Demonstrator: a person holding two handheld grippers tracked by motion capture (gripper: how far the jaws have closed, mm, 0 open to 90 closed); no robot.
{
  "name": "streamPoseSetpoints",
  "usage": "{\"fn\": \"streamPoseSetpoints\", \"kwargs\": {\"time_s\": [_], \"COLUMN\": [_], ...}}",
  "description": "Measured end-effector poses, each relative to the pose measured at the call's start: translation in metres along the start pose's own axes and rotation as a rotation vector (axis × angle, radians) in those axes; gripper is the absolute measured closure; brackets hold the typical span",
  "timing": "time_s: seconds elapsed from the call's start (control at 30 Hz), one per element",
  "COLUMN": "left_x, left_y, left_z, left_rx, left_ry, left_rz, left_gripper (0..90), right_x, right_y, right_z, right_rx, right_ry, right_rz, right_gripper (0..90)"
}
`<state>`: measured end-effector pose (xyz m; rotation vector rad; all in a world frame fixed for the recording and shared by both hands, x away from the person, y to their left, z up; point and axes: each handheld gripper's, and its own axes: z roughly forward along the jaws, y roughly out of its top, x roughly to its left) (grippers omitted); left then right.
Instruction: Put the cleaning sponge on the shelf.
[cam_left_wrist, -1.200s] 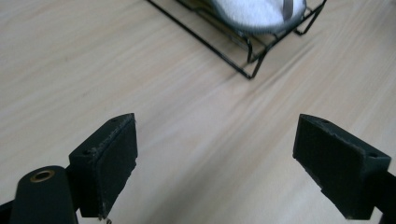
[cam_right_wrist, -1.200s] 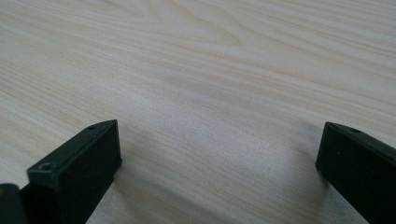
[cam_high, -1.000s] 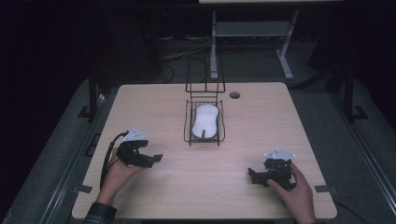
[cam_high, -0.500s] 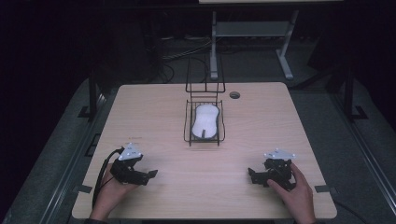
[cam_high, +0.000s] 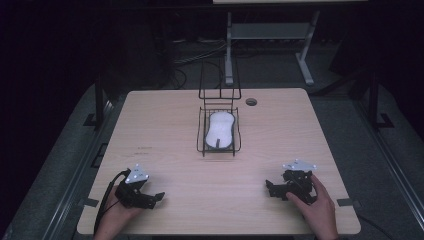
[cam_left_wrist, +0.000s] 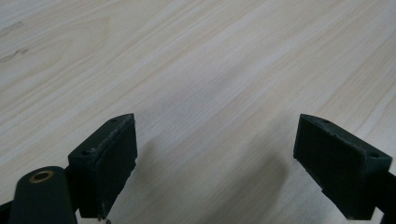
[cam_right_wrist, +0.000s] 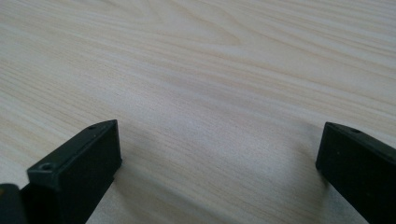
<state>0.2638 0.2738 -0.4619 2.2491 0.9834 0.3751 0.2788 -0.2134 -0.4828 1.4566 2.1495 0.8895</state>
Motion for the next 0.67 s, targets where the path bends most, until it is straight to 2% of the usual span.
{"fn": "streamPoseSetpoints", "kwargs": {"time_s": [0.1,0.27,0.43,0.67], "left_x": [0.0,0.0,0.003,0.003], "left_y": [-0.005,-0.01,-0.017,-0.017], "left_z": [0.001,0.001,0.002,0.002], "left_rx": [0.009,-0.024,-0.08,-0.081], "left_ry": [0.009,0.004,-0.015,-0.018], "left_rz": [0.007,0.007,0.018,0.02], "left_gripper": [12.8,12.6,12.6,12.7], "right_x": [0.0,0.0,0.0,0.0], "right_y": [0.0,0.0,0.0,0.0], "right_z": [0.0,0.0,0.0,0.0], "right_rx": [0.0,0.0,0.0,-0.002], "right_ry": [0.0,0.0,0.0,0.001], "right_rz": [0.0,0.0,0.0,0.001], "right_gripper": [0.0,0.0,0.0,0.0]}}
